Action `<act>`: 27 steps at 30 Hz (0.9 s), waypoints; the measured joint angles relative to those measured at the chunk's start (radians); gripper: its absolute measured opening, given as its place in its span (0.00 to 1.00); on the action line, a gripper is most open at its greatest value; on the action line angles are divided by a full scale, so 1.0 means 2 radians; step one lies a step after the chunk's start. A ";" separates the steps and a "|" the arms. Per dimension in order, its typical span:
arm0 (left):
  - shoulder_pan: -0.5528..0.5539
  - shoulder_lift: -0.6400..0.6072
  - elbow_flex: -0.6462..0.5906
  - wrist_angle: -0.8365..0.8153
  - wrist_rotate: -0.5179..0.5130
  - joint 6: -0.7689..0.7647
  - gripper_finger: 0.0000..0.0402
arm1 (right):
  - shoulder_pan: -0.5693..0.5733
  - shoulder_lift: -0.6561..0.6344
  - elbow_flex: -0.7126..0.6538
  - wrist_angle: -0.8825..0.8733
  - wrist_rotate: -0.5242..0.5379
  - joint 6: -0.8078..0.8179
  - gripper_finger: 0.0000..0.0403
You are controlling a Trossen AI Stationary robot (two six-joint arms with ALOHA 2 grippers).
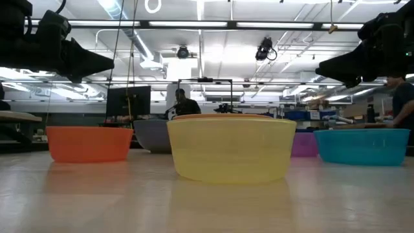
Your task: Nest bowls inside each other
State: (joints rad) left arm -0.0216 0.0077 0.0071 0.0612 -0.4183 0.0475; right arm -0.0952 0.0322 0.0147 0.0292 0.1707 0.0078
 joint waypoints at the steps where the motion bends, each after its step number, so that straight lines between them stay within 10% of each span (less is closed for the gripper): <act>1: 0.000 0.000 0.000 0.000 0.000 0.000 0.29 | 0.000 0.000 0.000 0.000 0.000 0.000 0.36; 27: 0.000 0.000 0.000 0.000 0.000 0.000 0.29 | 0.000 0.000 0.000 0.022 0.008 -0.002 0.36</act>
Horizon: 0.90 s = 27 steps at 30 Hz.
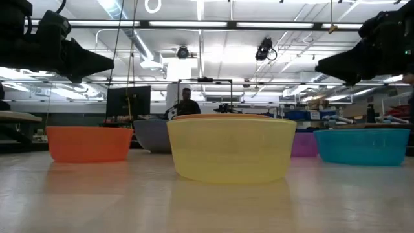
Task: Nest bowls inside each other
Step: Stack the blue bowl on top of the light orange bowl
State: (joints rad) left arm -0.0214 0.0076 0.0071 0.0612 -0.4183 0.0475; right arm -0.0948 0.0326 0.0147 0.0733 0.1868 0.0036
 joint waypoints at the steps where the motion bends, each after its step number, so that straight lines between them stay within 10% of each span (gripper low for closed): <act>1: 0.000 0.000 0.000 0.000 0.000 0.000 0.29 | 0.000 0.000 0.000 0.007 0.000 0.003 0.36; 10: 0.000 0.000 0.000 0.021 0.015 -0.176 0.29 | 0.000 0.000 0.000 0.067 -0.009 0.059 0.36; 18: 0.000 0.029 0.074 0.024 0.040 -0.144 0.29 | 0.000 0.012 0.060 0.119 -0.088 0.037 0.36; 27: 0.000 0.224 0.293 -0.218 -0.028 -0.117 0.29 | 0.004 0.274 0.288 -0.091 -0.038 0.056 0.36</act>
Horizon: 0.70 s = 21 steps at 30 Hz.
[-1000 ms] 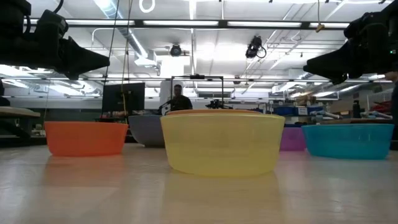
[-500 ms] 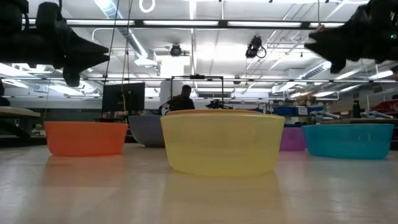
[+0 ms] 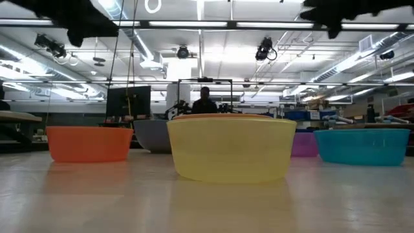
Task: Nest bowls inside each other
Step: Stack the blue bowl on top of the light orange bowl
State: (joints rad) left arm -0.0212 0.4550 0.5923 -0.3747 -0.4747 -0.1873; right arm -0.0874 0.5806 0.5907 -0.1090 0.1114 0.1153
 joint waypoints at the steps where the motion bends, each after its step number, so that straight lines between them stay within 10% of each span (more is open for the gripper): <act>1: 0.000 0.020 0.014 0.001 0.000 0.001 0.29 | -0.001 0.038 0.025 -0.013 0.009 0.004 0.36; 10: 0.000 0.133 0.056 0.209 0.005 -0.025 0.29 | -0.023 0.284 0.198 -0.061 -0.019 0.025 0.36; 21: 0.000 0.153 0.056 0.221 0.008 -0.001 0.29 | -0.016 0.383 0.255 0.047 -0.099 -0.074 0.36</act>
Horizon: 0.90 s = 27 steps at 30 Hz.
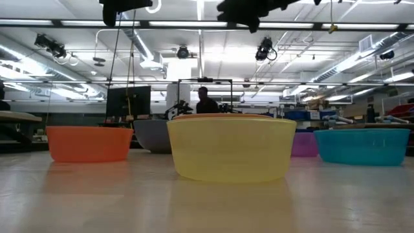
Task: Nest bowls inside each other
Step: Stack the blue bowl on top of the light orange bowl
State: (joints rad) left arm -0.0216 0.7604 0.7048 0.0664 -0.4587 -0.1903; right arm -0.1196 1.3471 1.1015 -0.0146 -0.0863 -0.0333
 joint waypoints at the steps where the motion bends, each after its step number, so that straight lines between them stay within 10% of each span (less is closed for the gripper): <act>1: 0.000 0.000 0.000 -0.003 0.000 0.002 0.29 | 0.002 0.004 0.000 0.010 -0.001 0.000 0.36; 23: 0.000 0.015 -0.002 -0.023 0.000 0.052 0.29 | 0.016 0.038 0.000 0.119 0.068 0.027 0.36; 27: 0.000 0.031 0.012 -0.103 -0.050 0.025 0.29 | 0.008 0.038 0.022 0.079 0.163 0.061 0.35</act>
State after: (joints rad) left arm -0.0210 0.8226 0.7296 -0.1389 -0.5592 -0.1400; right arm -0.1040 1.4227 1.1449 0.1430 0.2404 0.0881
